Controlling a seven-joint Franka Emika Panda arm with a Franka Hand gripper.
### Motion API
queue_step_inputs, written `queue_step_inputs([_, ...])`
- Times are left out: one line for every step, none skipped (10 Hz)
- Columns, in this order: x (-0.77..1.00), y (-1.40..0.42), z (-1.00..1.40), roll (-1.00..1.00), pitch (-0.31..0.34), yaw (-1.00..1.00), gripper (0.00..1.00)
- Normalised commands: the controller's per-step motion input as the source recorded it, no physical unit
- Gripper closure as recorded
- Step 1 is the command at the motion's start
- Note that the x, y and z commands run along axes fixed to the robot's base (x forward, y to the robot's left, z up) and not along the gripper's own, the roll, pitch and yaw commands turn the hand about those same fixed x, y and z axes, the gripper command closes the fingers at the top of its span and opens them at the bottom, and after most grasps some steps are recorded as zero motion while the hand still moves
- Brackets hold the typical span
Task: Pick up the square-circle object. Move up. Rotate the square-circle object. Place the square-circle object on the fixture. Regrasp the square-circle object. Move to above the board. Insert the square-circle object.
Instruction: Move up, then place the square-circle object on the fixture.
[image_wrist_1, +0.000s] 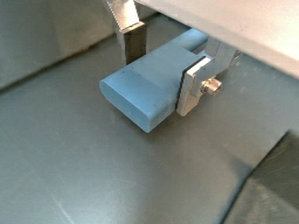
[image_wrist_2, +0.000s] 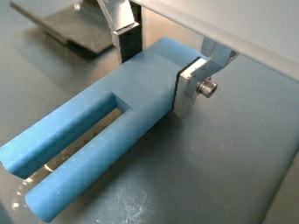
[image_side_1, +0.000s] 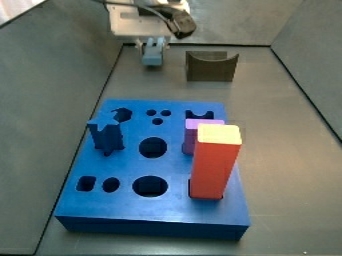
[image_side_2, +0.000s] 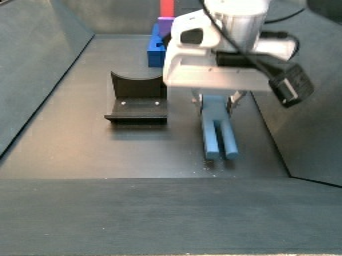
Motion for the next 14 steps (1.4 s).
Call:
queue_step_inputs([-0.01, 0.01, 0.45, 0.05, 0.066, -0.02, 1.0])
queue_step_inputs([-0.01, 0.01, 0.27, 0.08, 0.085, -0.02, 1.0])
queue_step_inputs([-0.01, 0.0, 0.19, 0.09, 0.087, -0.02, 1.0])
queue_step_inputs([0.0, 0.0, 1.0, 0.0, 0.0, 0.0, 1.0])
queue_step_inputs([0.0, 0.0, 1.0, 0.0, 0.009, 0.0, 1.0])
queue_step_inputs([-0.01, 0.0, 1.0, 0.02, 0.028, 0.0, 1.0])
queue_step_inputs([-0.02, 0.0, 1.0, 0.03, 0.037, -0.01, 1.0])
queue_step_inputs([-0.02, 0.0, 1.0, 0.06, 0.06, -0.02, 1.0])
queue_step_inputs([-0.02, 0.0, 1.0, 0.07, 0.066, -0.02, 1.0])
queue_step_inputs([-0.03, 0.0, 1.0, 0.09, 0.07, -0.01, 1.0])
queue_step_inputs([-0.03, 0.0, 1.0, 0.12, 0.076, 0.0, 1.0])
queue_step_inputs([-0.04, 0.0, 1.0, 0.13, 0.082, 0.0, 1.0])
queue_step_inputs([-0.04, 0.0, 1.0, 0.15, 0.089, 0.01, 1.0])
queue_step_inputs([-0.03, 0.0, 0.86, 0.15, 0.091, 0.02, 1.0])
